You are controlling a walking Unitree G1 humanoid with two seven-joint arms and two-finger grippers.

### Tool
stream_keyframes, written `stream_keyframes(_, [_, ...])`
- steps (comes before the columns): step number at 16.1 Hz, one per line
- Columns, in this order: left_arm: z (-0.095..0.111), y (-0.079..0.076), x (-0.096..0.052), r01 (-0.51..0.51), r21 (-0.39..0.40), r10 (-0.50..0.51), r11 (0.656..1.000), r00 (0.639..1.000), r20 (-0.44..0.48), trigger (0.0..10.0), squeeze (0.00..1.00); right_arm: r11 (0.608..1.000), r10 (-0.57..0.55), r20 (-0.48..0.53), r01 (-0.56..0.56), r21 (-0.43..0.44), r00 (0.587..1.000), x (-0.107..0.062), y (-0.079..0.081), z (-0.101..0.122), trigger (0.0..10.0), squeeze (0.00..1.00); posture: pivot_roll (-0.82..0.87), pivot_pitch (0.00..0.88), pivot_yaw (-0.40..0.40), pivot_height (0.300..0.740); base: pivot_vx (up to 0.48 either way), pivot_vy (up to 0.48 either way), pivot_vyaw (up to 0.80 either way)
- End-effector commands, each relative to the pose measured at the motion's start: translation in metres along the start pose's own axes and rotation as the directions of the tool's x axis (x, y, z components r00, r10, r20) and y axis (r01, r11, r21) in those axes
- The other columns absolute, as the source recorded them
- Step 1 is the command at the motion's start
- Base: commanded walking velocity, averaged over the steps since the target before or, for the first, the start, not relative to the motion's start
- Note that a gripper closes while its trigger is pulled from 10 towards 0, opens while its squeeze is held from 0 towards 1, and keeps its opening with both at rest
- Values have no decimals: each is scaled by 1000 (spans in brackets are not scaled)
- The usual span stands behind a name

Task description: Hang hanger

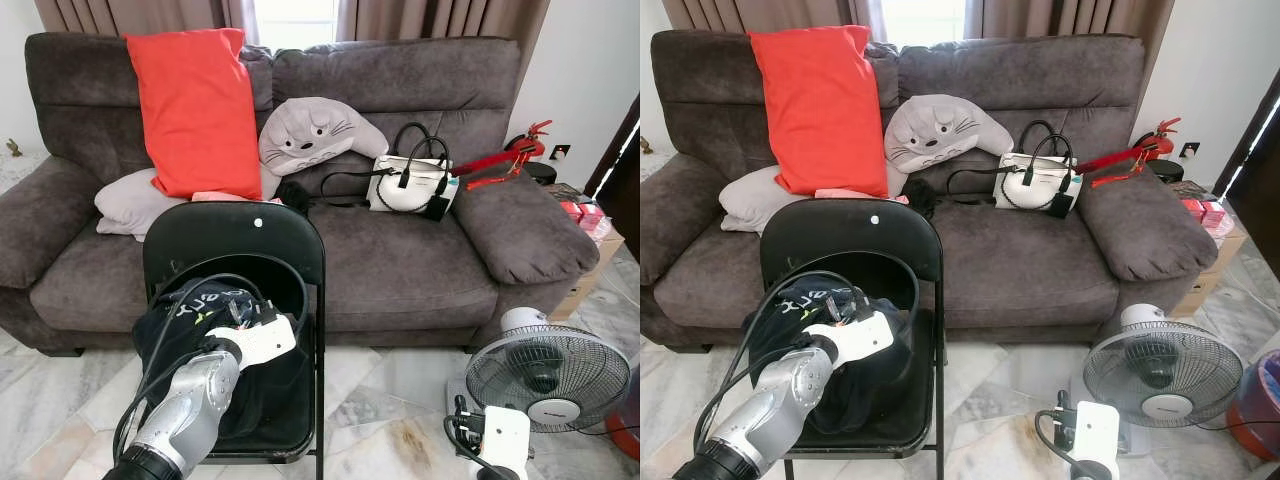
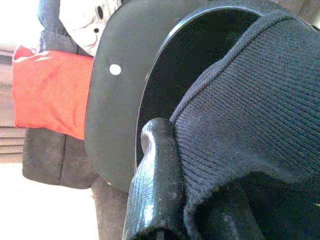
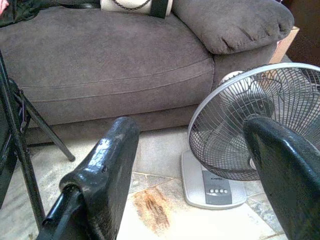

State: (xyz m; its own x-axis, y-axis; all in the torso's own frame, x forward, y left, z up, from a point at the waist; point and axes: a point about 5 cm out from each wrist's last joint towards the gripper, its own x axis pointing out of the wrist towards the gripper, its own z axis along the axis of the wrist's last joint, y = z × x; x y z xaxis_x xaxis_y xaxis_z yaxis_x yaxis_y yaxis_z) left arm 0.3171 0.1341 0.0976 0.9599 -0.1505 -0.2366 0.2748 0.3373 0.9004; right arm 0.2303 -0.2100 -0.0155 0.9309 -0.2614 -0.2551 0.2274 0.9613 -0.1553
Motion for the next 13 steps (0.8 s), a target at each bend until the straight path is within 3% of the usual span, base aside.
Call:
stream_keyframes(1, [-2, 2, -1, -4, -21, 3, 1000, 1000, -2, 0, 0, 999, 41, 42, -41, -7, 998, 6, 5, 11, 10000, 0, -5, 0, 39, 740, 0, 0, 0])
stream_keyframes(3, [-1, 4, -1, -11, -32, 11, 999, 1000, -1, 0, 0, 989, 136, 114, -129, -67, 984, 12, 14, 28, 10000, 0, -5, 0, 40, 740, 0, 0, 0])
stream_keyframes(4, [1, 7, 0, -13, -113, 13, 994, 1000, -5, 0, 0, 962, 263, 203, -242, -125, 943, 20, 28, 55, 10000, 0, -11, 0, 42, 740, 0, 0, 0])
stream_keyframes(5, [2, 8, 1, -14, -133, 14, 991, 1000, -6, 0, 0, 951, 299, 223, -271, -147, 928, 21, 32, 62, 10000, 0, -12, 0, 42, 740, 0, 0, 0])
stream_keyframes(7, [9, 11, 2, -9, -212, 13, 977, 1000, 14, 0, 0, 894, 446, 286, -407, -188, 848, 24, 52, 90, 10000, 0, -13, 0, 44, 740, 0, 0, 0])
stream_keyframes(9, [20, 14, 2, -3, -261, 16, 965, 999, 46, 0, 0, 797, 603, 258, -552, -245, 755, 21, 70, 97, 10000, 0, -14, 0, 46, 740, 0, 0, 0])
stream_keyframes(11, [44, 19, 4, 39, -326, 7, 945, 990, 141, 0, 0, 685, 726, 184, -671, -284, 662, 18, 82, 94, 10000, 0, -11, 0, 47, 740, 0, 0, 0])
stream_keyframes(13, [62, 25, 6, 61, -367, 14, 928, 980, 199, 0, 0, 664, 744, 168, -687, -294, 647, 18, 84, 95, 10000, 0, -13, 0, 49, 740, 0, 0, 0])
